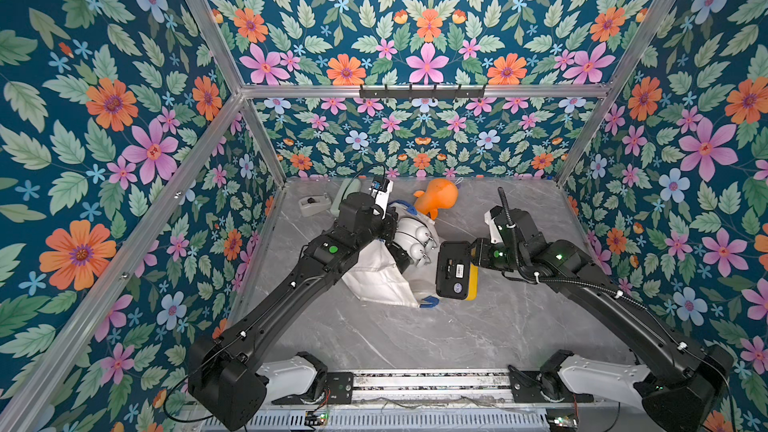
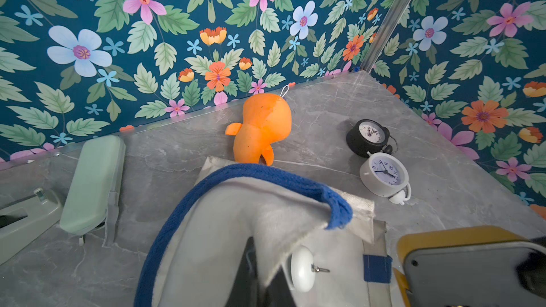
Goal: Take the alarm clock out of the canvas bag
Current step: Place the alarm at the center of the board.
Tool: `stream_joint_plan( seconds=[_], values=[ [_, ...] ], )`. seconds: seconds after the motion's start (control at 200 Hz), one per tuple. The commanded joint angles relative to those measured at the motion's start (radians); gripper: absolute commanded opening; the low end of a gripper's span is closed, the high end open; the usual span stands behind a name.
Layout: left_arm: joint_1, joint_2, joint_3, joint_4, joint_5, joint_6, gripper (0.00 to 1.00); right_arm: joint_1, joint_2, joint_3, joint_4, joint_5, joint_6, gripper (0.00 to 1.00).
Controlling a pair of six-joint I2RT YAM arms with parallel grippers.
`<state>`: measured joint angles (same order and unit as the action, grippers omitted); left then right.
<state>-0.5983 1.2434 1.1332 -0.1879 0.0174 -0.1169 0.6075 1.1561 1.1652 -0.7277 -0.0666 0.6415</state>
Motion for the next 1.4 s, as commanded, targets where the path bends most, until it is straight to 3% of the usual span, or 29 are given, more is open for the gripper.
stream_joint_plan(
  seconds=[0.0,0.2,0.425,0.74,1.395],
  values=[
    [0.000,-0.001,0.012,0.041,-0.049,0.012,0.00,-0.002,-0.021,0.020,-0.115,0.045,-0.054,0.24],
    [0.003,0.005,0.017,0.037,-0.058,0.014,0.00,-0.012,-0.047,0.031,-0.251,0.141,-0.067,0.24],
    [0.003,0.010,0.014,0.039,-0.048,0.013,0.00,-0.017,0.002,0.073,-0.431,0.391,-0.074,0.24],
    [0.003,0.006,0.004,0.043,-0.035,0.012,0.00,-0.032,0.204,0.150,-0.639,0.639,-0.034,0.27],
    [0.006,-0.027,-0.026,0.060,-0.022,0.014,0.00,-0.122,0.563,0.156,-0.723,0.749,0.077,0.31]
  ],
)
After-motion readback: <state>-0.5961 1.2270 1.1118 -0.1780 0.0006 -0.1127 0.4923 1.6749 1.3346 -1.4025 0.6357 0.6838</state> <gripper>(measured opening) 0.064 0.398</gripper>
